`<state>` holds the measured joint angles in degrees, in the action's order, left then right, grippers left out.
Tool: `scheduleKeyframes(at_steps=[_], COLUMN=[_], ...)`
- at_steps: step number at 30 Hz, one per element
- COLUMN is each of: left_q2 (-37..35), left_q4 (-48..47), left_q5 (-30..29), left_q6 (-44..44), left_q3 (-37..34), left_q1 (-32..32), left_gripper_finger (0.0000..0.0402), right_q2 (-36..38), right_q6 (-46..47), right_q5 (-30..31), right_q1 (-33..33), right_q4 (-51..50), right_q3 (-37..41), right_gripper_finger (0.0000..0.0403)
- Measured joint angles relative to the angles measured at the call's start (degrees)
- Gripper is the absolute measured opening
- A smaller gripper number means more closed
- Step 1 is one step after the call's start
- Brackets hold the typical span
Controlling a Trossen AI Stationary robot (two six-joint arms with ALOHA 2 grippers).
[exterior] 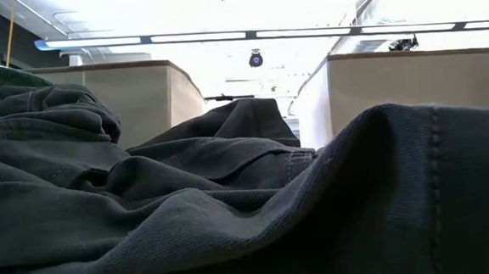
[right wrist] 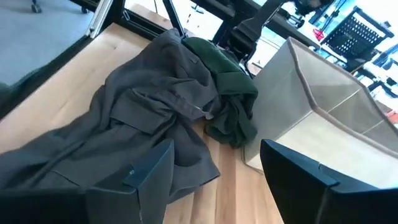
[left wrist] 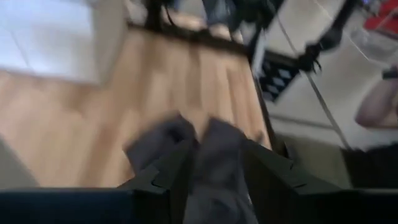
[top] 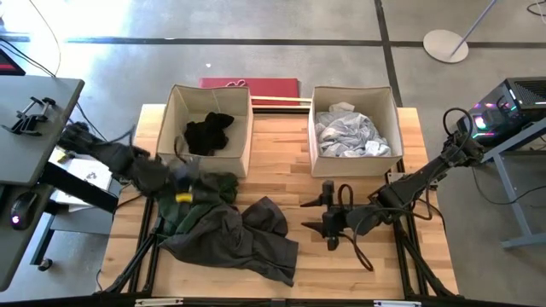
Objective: Sort clothes
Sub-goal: Put the green shirt into the left brown laundry bin
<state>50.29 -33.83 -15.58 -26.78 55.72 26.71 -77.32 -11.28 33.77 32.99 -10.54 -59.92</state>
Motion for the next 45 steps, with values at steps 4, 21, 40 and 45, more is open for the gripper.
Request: scheduleKeyframes(at_steps=[4, 21, 40, 45], left_q2=[5.1, 17.5, 11.6, 11.6], left_q4=[-11.0, -44.1, -25.2, -14.4], left_q5=[2.6, 2.8, -9.0, -5.8], left_q6=[-16.3, -46.2, -53.8, -58.9], left_q3=[2.2, 6.4, -16.2, -25.5], left_q1=[6.3, 13.6, 12.3, 9.8], left_gripper_finger=[0.0106, 0.0085, 0.027, 0.0269], right_q2=[0.0, 0.0, 0.0, -1.4], right_q6=[3.0, 6.9, 11.5, 11.4], right_q5=[0.0, 0.1, 0.1, 0.1], right_q1=[0.0, 0.0, 0.0, 0.0], right_q4=[0.0, -3.3, -6.2, -5.8], right_q3=[0.0, 0.0, 0.0, 0.0], right_gripper_finger=[0.0227, 0.0227, 0.0227, 0.0227])
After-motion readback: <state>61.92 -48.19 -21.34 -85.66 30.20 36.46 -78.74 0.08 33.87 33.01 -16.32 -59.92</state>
